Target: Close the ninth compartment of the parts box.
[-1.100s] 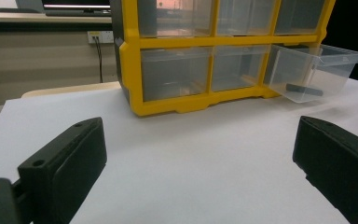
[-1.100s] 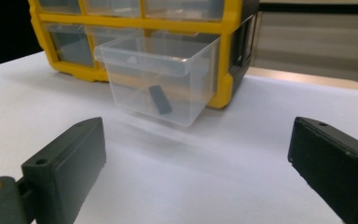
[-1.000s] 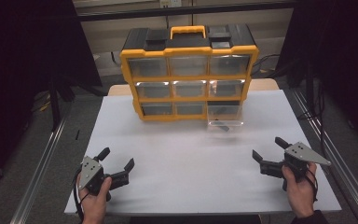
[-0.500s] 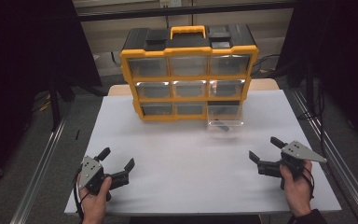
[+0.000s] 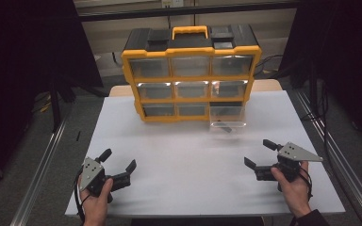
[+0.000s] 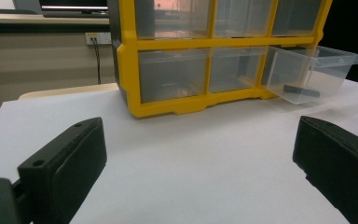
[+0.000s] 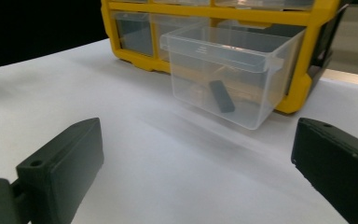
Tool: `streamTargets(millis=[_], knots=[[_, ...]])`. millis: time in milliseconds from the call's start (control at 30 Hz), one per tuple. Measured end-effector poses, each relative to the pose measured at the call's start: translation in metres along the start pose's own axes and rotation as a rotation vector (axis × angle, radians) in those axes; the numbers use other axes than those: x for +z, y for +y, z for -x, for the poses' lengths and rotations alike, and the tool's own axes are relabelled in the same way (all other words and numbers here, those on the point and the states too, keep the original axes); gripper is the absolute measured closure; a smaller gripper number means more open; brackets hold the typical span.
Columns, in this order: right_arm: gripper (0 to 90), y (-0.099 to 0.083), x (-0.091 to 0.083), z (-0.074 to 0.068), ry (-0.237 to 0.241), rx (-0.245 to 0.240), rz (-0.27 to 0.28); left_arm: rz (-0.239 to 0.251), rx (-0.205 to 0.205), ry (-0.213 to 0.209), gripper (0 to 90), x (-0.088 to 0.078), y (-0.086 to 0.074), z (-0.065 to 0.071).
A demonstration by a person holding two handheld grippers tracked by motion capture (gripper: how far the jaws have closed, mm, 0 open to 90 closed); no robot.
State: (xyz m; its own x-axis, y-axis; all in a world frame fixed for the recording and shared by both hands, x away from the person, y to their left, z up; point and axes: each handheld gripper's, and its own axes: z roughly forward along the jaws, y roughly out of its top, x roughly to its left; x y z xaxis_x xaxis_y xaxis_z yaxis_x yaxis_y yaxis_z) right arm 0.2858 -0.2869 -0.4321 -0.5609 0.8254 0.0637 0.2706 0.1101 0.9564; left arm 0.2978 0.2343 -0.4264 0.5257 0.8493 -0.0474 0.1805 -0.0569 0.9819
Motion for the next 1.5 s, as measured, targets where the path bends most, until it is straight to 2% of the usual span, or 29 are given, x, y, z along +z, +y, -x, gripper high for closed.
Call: streamTargets(millis=[67, 133, 333, 433, 533, 800, 967, 1067, 1267, 1333, 1500], knots=[[2.7, 0.0, 0.002, -0.001, 0.011, -0.013, 0.006, -0.001, -0.002, -0.003, 2.8, 0.0, 0.0, 0.0], [4.0, 0.001, 0.004, -0.001, 0.003, -0.044, 0.01, 0.003, -0.004, 0.0, 2.8, 0.0, 0.0, 0.0], [3.7, 0.002, 0.015, 0.001, 0.048, -0.027, 0.026, 0.005, -0.005, 0.003, 2.8, 0.001, 0.0, -0.001], [4.9, 0.001, 0.021, 0.0, 0.057, -0.048, 0.007, -0.001, 0.008, 0.002, 2.8, 0.001, 0.001, -0.002], [5.2, 0.001, 0.026, -0.001, 0.065, -0.04, 0.002, -0.001, 0.01, -0.001, 2.8, 0.002, 0.001, -0.001], [7.8, 0.013, 0.037, -0.005, 0.085, -0.055, 0.042, 0.003, 0.002, 0.001, 2.8, 0.003, 0.0, -0.001], [9.1, 0.018, 0.045, -0.01, 0.113, -0.053, 0.062, -0.002, 0.01, 0.003, 2.8, 0.004, 0.001, 0.0], [9.5, 0.021, 0.051, -0.013, 0.127, -0.032, 0.044, -0.001, 0.002, -0.002, 2.8, 0.007, 0.0, 0.001], [10.0, 0.029, 0.063, -0.021, 0.164, -0.061, 0.034, -0.003, 0.009, -0.01, 2.8, 0.006, 0.001, 0.002], [12.3, 0.03, 0.066, -0.023, 0.155, -0.072, 0.014, -0.001, 0.015, -0.01, 2.8, 0.006, 0.002, 0.002], [15.2, 0.027, 0.071, -0.024, 0.169, -0.04, 0.023, -0.003, 0.011, -0.006, 2.8, 0.006, 0.001, 0.0]])
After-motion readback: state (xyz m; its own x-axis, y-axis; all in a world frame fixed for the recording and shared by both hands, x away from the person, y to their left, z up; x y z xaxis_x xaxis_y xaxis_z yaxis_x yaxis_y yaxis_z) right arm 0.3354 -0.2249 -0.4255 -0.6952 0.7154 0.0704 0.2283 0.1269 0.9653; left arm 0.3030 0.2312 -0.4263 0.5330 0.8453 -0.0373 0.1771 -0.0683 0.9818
